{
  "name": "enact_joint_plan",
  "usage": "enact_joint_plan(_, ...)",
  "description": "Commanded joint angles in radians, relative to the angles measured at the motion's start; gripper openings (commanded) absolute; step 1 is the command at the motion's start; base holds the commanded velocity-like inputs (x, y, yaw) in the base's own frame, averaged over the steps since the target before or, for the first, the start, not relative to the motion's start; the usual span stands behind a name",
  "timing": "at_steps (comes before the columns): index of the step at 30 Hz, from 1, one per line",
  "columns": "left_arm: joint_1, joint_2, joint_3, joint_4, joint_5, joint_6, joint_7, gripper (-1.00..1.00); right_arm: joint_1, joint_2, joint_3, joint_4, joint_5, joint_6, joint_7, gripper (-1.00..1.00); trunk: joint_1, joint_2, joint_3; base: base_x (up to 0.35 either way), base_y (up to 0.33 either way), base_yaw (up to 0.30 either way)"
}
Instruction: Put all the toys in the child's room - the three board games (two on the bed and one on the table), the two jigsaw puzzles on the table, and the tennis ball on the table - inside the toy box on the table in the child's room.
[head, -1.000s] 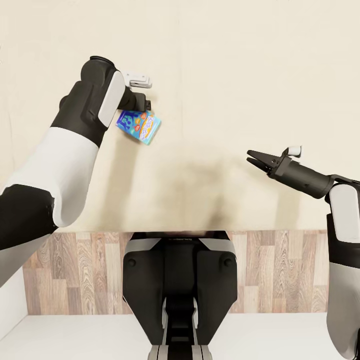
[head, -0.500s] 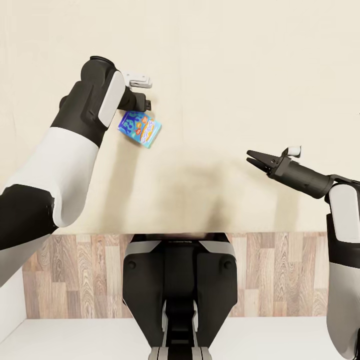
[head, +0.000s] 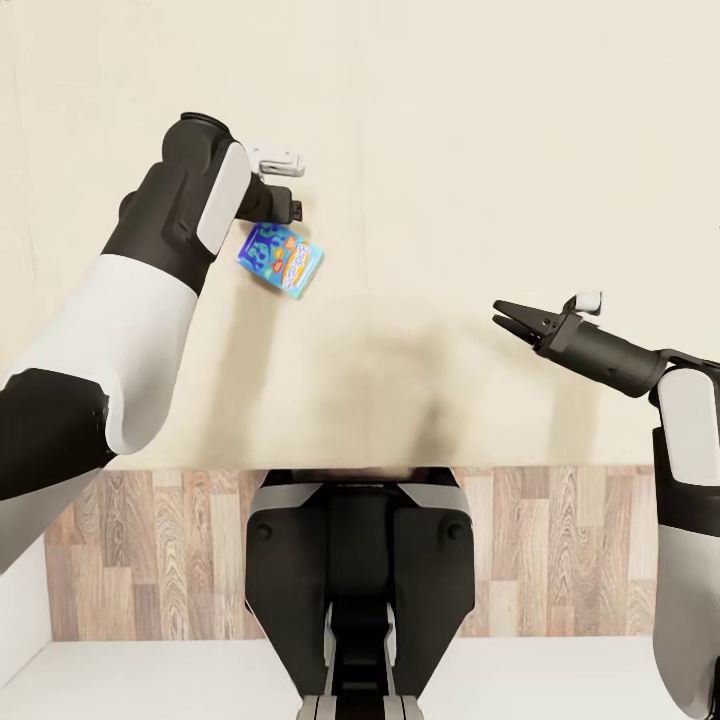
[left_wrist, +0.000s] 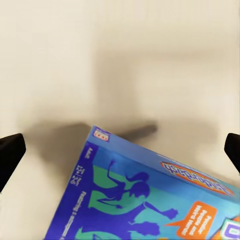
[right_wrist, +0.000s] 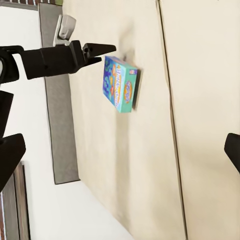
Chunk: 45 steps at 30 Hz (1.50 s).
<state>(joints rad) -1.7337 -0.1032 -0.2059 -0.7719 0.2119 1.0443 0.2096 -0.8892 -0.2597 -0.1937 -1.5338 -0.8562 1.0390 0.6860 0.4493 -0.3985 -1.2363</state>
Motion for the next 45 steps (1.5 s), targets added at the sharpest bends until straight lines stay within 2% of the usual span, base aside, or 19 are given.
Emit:
enact_joint_plan(1, -0.001, 0.0, -0.002, -0.001, 0.011, 0.003, 0.01, 1.0, -0.001, 0.0, -0.001, 0.0, 0.005, 0.005, 0.006, 1.0, 0.001, -0.002, 0.0, 0.0, 0.0, 0.0)
enact_joint_plan(22, -0.001, 0.0, -0.004, 0.002, 0.011, 0.002, 0.01, 1.0, -0.001, -0.001, -0.001, 0.001, 0.005, 0.004, 0.007, 1.0, 0.001, -0.002, 0.008, 0.0, 0.0, 0.0)
enact_joint_plan(30, 0.0, 0.0, -0.004, 0.052, 0.011, -0.002, 0.01, 1.0, -0.001, -0.001, -0.001, 0.001, 0.005, 0.004, 0.007, 1.0, 0.001, -0.002, 0.008, 0.0, 0.0, 0.0)
enact_joint_plan(45, 0.0, -0.001, -0.004, 0.073, 0.011, -0.007, 0.009, 1.0, -0.001, -0.001, -0.001, 0.001, 0.005, 0.004, 0.006, 1.0, 0.001, -0.002, 0.008, 0.0, 0.0, 0.0)
